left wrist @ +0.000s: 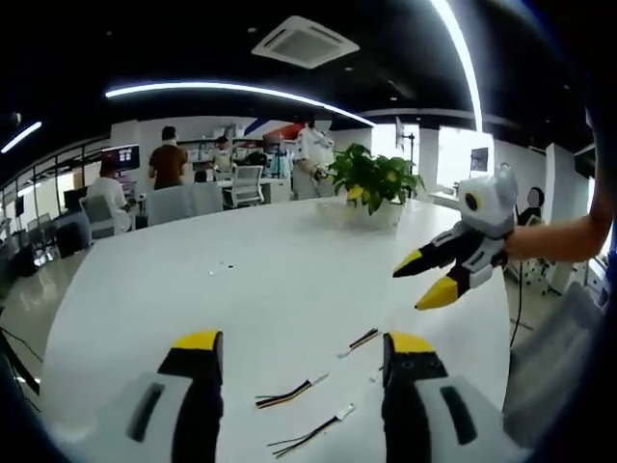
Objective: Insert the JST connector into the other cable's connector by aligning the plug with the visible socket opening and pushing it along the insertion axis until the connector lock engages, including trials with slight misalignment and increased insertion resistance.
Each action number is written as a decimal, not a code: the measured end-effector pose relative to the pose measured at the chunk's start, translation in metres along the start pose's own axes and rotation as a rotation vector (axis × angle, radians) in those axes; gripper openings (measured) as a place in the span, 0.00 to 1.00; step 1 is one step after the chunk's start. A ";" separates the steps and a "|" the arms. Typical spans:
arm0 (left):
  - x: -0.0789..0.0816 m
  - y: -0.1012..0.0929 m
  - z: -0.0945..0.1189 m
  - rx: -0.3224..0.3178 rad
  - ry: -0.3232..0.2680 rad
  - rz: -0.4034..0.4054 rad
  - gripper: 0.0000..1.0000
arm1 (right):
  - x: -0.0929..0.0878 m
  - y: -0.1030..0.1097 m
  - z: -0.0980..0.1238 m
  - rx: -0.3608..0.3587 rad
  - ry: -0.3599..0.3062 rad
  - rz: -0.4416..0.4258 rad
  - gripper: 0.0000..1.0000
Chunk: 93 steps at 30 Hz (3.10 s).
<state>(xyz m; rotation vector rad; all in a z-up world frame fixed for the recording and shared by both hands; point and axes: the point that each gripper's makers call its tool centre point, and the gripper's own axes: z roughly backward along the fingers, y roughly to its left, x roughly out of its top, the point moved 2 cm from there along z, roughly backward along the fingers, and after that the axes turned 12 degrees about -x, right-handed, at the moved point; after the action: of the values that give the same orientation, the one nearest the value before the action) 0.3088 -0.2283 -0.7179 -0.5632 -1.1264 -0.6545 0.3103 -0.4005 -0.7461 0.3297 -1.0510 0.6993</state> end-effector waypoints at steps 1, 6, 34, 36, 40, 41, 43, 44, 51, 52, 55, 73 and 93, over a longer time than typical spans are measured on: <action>-0.002 0.002 -0.002 0.001 0.002 -0.007 0.63 | 0.000 -0.001 -0.001 0.001 0.001 0.002 0.39; -0.009 0.007 -0.008 0.001 0.022 -0.023 0.64 | -0.004 -0.001 -0.007 0.002 0.015 0.011 0.39; -0.062 0.012 -0.045 -0.161 0.091 -0.009 0.58 | -0.040 0.011 -0.052 0.156 0.024 0.079 0.26; -0.064 0.012 -0.047 -0.173 0.093 -0.005 0.57 | -0.040 0.012 -0.053 0.159 0.020 0.080 0.28; -0.072 0.013 -0.051 -0.183 0.118 -0.032 0.54 | -0.040 0.013 -0.057 0.174 0.016 0.084 0.28; -0.073 0.013 -0.052 -0.185 0.121 -0.033 0.54 | -0.041 0.013 -0.058 0.177 0.017 0.090 0.28; -0.073 0.012 -0.054 -0.205 0.113 -0.043 0.51 | -0.043 0.012 -0.061 0.176 0.023 0.105 0.27; -0.073 0.011 -0.055 -0.218 0.103 -0.046 0.47 | -0.043 0.011 -0.063 0.171 0.029 0.093 0.27; -0.079 0.018 -0.065 -0.234 0.113 -0.053 0.44 | -0.044 0.014 -0.070 0.191 0.031 0.105 0.23; -0.080 0.019 -0.065 -0.238 0.115 -0.053 0.41 | -0.045 0.012 -0.071 0.193 0.031 0.105 0.22; -0.084 0.018 -0.065 -0.249 0.127 -0.057 0.37 | -0.047 0.012 -0.077 0.200 0.033 0.106 0.20; -0.098 0.011 -0.073 -0.311 0.148 -0.099 0.24 | -0.055 0.021 -0.091 0.246 0.043 0.127 0.13; -0.093 -0.008 -0.076 -0.385 0.131 -0.210 0.12 | -0.056 0.020 -0.090 0.251 0.039 0.146 0.07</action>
<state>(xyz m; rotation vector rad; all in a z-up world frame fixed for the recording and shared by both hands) 0.3241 -0.2698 -0.8296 -0.7219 -0.9479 -1.0887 0.3404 -0.3554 -0.8396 0.4567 -0.9576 0.9686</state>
